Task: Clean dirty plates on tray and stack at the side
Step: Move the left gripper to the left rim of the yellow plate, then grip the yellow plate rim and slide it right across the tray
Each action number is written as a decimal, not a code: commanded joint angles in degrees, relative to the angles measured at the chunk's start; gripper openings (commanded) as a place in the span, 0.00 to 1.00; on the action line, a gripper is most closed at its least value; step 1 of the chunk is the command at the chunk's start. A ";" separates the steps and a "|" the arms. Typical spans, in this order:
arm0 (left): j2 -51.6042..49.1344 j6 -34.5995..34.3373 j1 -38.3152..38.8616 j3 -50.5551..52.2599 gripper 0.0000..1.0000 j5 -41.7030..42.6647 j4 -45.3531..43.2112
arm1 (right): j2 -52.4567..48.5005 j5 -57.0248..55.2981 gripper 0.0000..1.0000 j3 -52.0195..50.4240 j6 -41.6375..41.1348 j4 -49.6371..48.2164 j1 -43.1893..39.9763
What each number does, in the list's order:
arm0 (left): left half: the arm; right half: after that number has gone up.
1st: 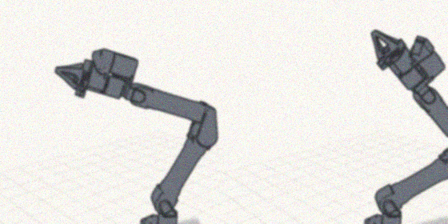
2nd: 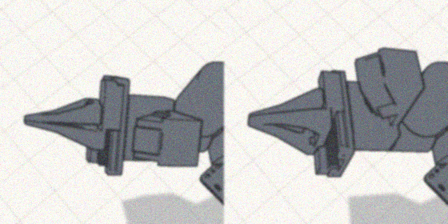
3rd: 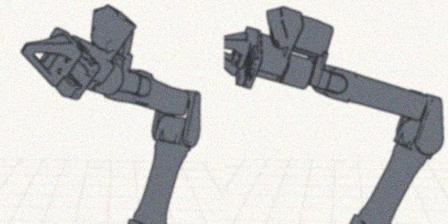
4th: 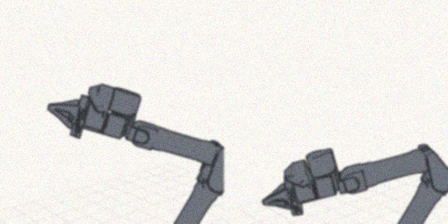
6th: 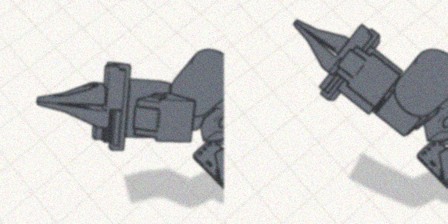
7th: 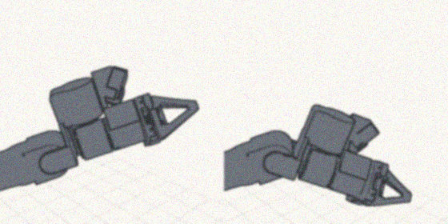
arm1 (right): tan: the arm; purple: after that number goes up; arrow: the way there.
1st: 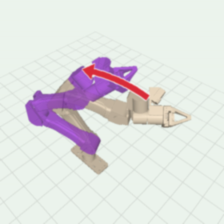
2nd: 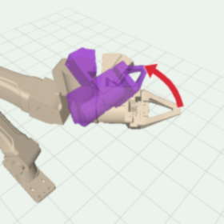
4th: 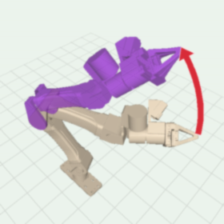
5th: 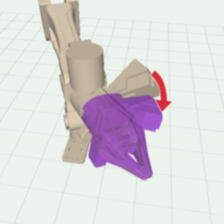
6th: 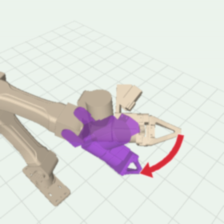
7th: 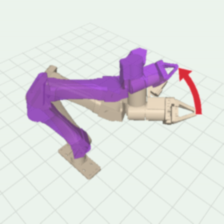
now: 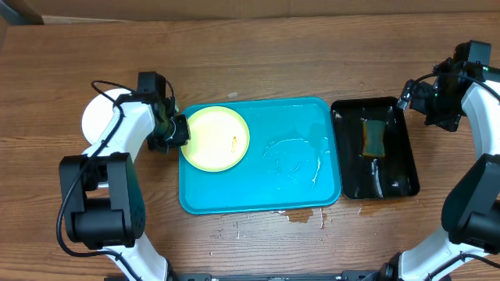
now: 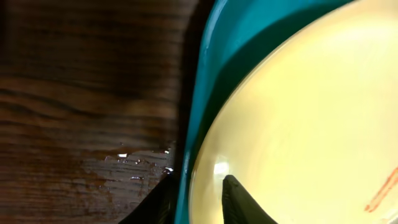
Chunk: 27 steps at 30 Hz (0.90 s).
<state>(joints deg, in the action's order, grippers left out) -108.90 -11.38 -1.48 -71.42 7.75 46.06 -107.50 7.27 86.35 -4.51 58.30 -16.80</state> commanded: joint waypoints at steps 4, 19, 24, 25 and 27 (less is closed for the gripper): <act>-0.33 1.09 0.72 -2.36 0.29 0.85 0.61 | 1.16 0.28 1.00 0.94 -0.20 -0.09 0.11; -0.37 1.05 7.04 -2.36 0.25 2.84 0.59 | 1.16 0.28 1.00 0.94 -0.20 -0.09 0.11; -0.39 1.03 9.81 -2.34 0.28 2.84 0.57 | 1.16 0.28 1.00 0.94 -0.20 -0.09 0.11; -0.39 1.03 10.49 -2.34 0.29 2.84 0.57 | 1.16 0.31 1.00 0.94 -0.20 -0.09 0.11; -0.39 1.05 11.61 -2.34 0.30 2.82 0.59 | 1.16 0.28 1.00 0.94 -0.20 -0.09 0.11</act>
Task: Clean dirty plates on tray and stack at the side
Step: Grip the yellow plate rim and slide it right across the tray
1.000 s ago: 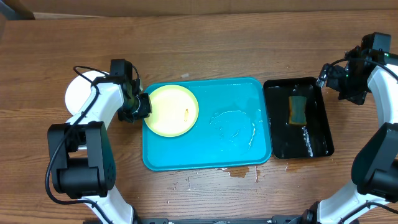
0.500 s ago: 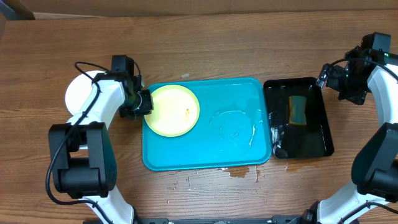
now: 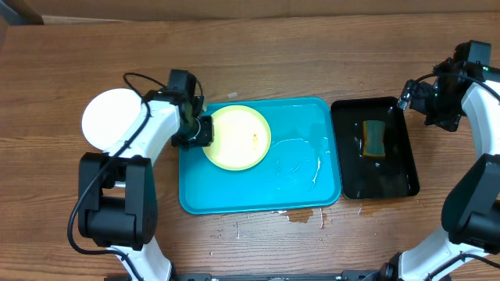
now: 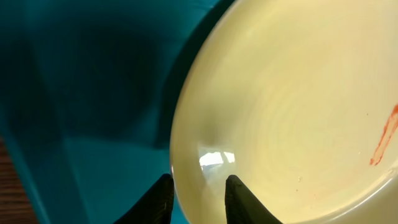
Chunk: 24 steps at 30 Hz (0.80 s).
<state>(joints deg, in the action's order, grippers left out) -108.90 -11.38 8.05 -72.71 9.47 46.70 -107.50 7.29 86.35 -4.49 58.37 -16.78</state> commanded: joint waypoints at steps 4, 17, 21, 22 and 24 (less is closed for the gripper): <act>-0.37 -2.38 2.71 -1.09 0.45 -7.21 0.44 | 1.16 0.26 1.00 0.94 -0.22 -0.15 0.09; -0.39 -1.33 -5.25 -1.29 0.35 -5.55 5.16 | 1.16 0.26 1.00 0.94 -0.22 -0.15 0.09; -0.39 -0.83 -4.66 -1.27 0.36 -4.74 4.35 | 1.16 0.26 1.00 0.94 -0.22 -0.15 0.09; -0.39 -0.85 -4.46 -1.27 0.37 -4.70 4.33 | 1.16 0.26 1.00 0.94 -0.22 -0.15 0.09; -0.39 -0.85 -4.13 -1.27 0.36 -4.63 4.44 | 1.16 0.26 1.00 0.94 -0.22 -0.15 0.09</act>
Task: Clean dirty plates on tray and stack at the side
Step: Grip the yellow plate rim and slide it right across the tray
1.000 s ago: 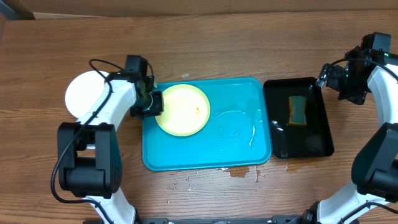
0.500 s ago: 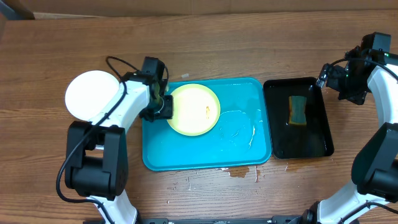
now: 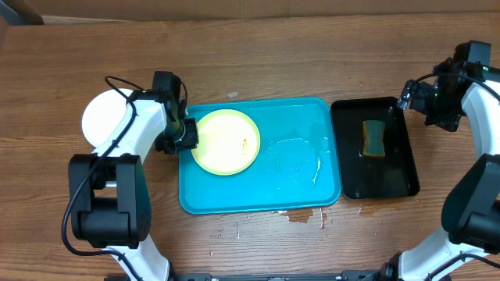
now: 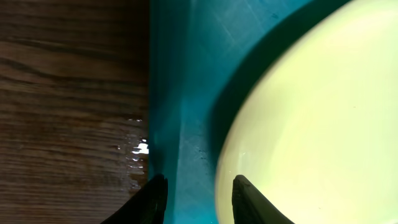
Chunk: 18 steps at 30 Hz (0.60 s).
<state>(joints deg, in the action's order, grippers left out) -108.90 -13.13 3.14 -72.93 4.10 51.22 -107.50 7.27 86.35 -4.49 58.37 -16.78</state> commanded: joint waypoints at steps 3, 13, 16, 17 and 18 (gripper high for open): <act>-0.39 0.90 1.38 -1.03 0.35 0.83 -0.02 | 1.16 0.28 1.00 0.94 -0.22 -0.15 0.09; -0.39 5.92 0.63 -1.01 0.04 12.59 -1.86 | 1.16 0.28 1.00 0.94 -0.22 -0.15 0.09; -0.39 8.66 0.79 -1.01 0.08 18.08 -2.16 | 1.16 0.28 1.00 0.94 -0.22 -0.15 0.09; -0.39 9.46 0.92 -1.01 0.10 18.99 -2.19 | 1.16 0.28 1.00 0.94 -0.22 -0.15 0.09; -0.39 10.12 1.09 -1.01 0.11 19.52 -2.25 | 1.16 0.28 1.00 0.94 -0.22 -0.15 0.09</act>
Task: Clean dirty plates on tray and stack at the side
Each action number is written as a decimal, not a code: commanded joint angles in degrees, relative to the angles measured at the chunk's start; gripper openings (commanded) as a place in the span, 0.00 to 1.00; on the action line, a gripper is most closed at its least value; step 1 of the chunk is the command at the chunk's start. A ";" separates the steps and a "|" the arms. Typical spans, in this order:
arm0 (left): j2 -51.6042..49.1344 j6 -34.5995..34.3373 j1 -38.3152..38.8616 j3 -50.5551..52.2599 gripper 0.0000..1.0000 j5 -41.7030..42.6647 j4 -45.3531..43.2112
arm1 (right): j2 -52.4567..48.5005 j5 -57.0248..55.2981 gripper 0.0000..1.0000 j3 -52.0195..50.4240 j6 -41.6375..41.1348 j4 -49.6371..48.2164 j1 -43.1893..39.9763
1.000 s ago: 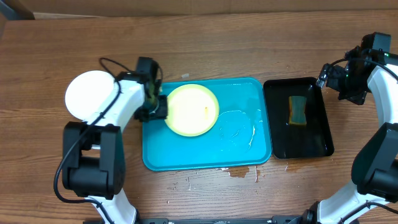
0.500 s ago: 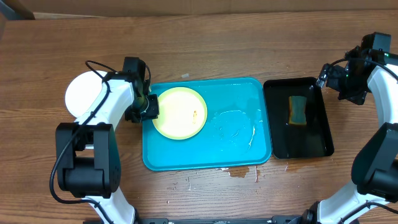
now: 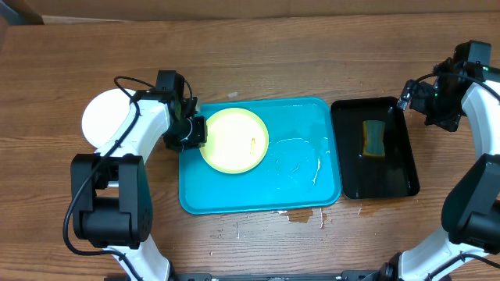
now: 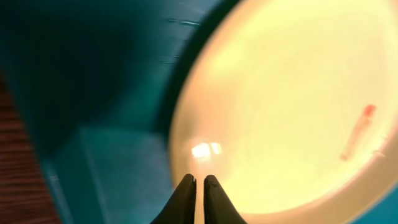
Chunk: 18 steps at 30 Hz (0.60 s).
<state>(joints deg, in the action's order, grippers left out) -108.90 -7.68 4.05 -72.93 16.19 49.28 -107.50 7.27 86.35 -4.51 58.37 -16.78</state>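
Observation:
A pale yellow plate (image 3: 233, 140) with a small red streak (image 4: 356, 132) lies in the left half of the teal tray (image 3: 312, 195). My left gripper (image 3: 193, 133) is at the plate's left rim. In the blurred left wrist view its fingertips (image 4: 186, 185) stand almost together, pinched on the yellow plate (image 4: 280, 112) at its edge. A clean white plate (image 3: 104, 117) rests on the table left of the tray. My right gripper (image 3: 434, 97) hovers at the far right, above the black tray's corner; its jaws cannot be made out.
A black tray (image 3: 375, 148) right of the teal one holds a yellow-green sponge (image 3: 374, 138). Water pools on the teal tray's right half (image 3: 297, 160). A small wet spill (image 3: 301, 216) marks the wooden table in front of the tray.
My left gripper was open at the tray's left wall; now it is shut on the plate's rim, a little further right. The yellow plate has shifted slightly right. The right arm is unchanged.
The yellow plate first lay against the tray's left wall with my left fingers astride its rim. Then plate and gripper were further right in the tray. Then both were back left, the fingers wide apart. Now the plate sits further right again, gripped at its edge.

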 commanded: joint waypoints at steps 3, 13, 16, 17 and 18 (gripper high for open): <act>-0.39 4.90 0.44 -1.29 0.16 7.21 -0.44 | 1.16 0.28 1.00 0.94 -0.20 -0.15 0.09; -0.44 3.41 -8.48 -7.48 0.09 5.81 7.85 | 1.16 0.28 1.00 0.94 -0.20 -0.15 0.09; -0.50 3.56 -9.40 -4.74 0.04 5.70 6.36 | 1.16 0.28 1.00 0.94 -0.20 -0.15 0.09; -0.50 3.65 -9.33 -3.26 0.04 5.68 4.74 | 1.16 0.28 1.00 0.94 -0.20 -0.15 0.09; -0.50 3.61 -9.05 -2.16 0.04 5.77 3.50 | 1.16 0.28 1.00 0.94 -0.20 -0.15 0.09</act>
<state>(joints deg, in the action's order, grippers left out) -108.95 -4.27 -5.89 -78.72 21.21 55.05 -107.50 7.29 86.35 -4.51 58.37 -16.78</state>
